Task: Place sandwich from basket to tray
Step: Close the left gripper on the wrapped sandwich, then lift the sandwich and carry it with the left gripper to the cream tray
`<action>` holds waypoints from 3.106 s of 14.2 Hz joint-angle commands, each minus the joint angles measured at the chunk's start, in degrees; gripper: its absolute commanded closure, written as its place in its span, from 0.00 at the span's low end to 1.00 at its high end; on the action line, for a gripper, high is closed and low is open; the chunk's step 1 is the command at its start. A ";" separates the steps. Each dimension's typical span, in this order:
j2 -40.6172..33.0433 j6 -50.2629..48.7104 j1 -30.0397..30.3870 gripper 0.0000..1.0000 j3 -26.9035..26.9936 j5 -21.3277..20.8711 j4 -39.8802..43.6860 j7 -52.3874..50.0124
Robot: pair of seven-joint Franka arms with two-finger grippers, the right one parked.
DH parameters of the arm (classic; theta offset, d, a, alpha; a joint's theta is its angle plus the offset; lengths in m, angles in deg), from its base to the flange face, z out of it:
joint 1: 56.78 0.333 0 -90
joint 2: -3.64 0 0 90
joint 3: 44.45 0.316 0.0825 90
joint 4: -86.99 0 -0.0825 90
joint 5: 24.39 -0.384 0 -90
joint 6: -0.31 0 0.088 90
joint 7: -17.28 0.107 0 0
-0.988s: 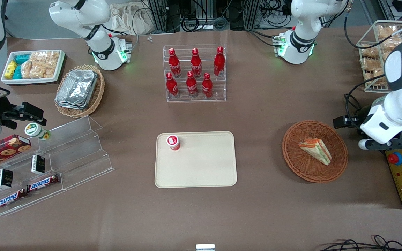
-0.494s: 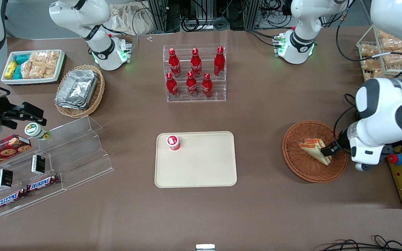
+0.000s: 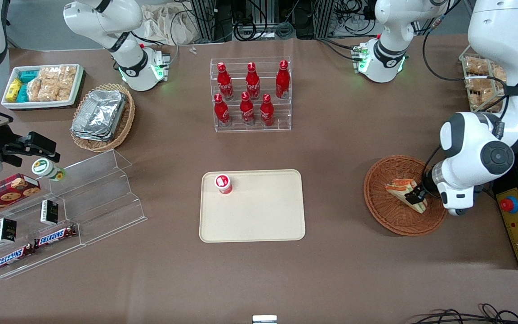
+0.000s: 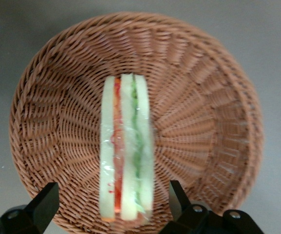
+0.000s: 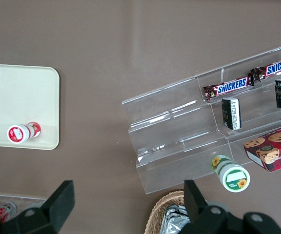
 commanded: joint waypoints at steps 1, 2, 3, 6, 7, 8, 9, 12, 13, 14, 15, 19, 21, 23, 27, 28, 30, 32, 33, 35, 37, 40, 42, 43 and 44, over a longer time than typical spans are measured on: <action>-0.25 2.92 0.48 0.00 0.24 0.32 -2.63 -1.25; -0.07 3.89 0.48 0.00 0.24 0.24 -3.33 -1.68; 0.11 5.29 0.48 0.00 0.24 0.32 -4.03 -2.73; 2.21 8.11 0.31 0.08 0.24 0.32 -3.95 -7.82; 3.18 9.25 0.22 0.17 0.15 0.32 -3.69 -10.88; 3.80 10.48 -0.04 0.34 0.15 0.24 -3.60 -13.18; 4.15 11.19 -0.13 0.57 0.15 0.24 -3.42 -14.07; 4.24 11.02 -0.22 1.00 0.06 0.15 -1.76 -16.44; 3.89 10.93 -0.31 1.00 -0.11 0.15 -1.32 -16.63; 3.46 10.23 -0.66 1.00 -0.11 0.15 -0.35 -16.80; 2.93 8.14 -0.83 1.00 -0.11 0.15 0.70 -16.89; 2.04 -11.51 -2.41 1.00 -0.29 0.24 14.46 -16.37; 2.13 -20.67 -3.03 1.00 -0.81 0.67 23.08 -16.72; 1.87 -28.84 -3.47 1.00 -1.77 1.03 30.21 -15.84; 1.96 -36.87 -3.47 1.00 -9.32 1.20 38.85 -0.18; 1.96 -36.80 -3.47 1.00 -11.95 1.29 38.85 4.68; 2.74 -35.75 -3.47 1.00 -17.40 1.38 38.77 7.10; 5.28 -31.11 -3.56 1.00 -22.33 1.20 38.16 7.54; 7.12 -29.08 -4.00 1.00 -24.18 0.94 37.46 7.80; 11.78 -25.22 -8.02 1.00 -24.99 0.24 36.92 11.73; 16.87 -20.73 -12.07 1.00 -24.90 -2.82 36.83 13.52; 22.24 -15.72 -16.64 1.00 -24.81 -7.40 36.92 13.17; 25.32 -14.03 -18.32 1.00 -24.46 -8.55 36.83 13.43; 27.08 -13.16 -19.20 1.00 -24.46 -10.90 36.83 13.08; 29.01 -11.50 -19.81 1.00 -24.46 -13.45 36.83 12.82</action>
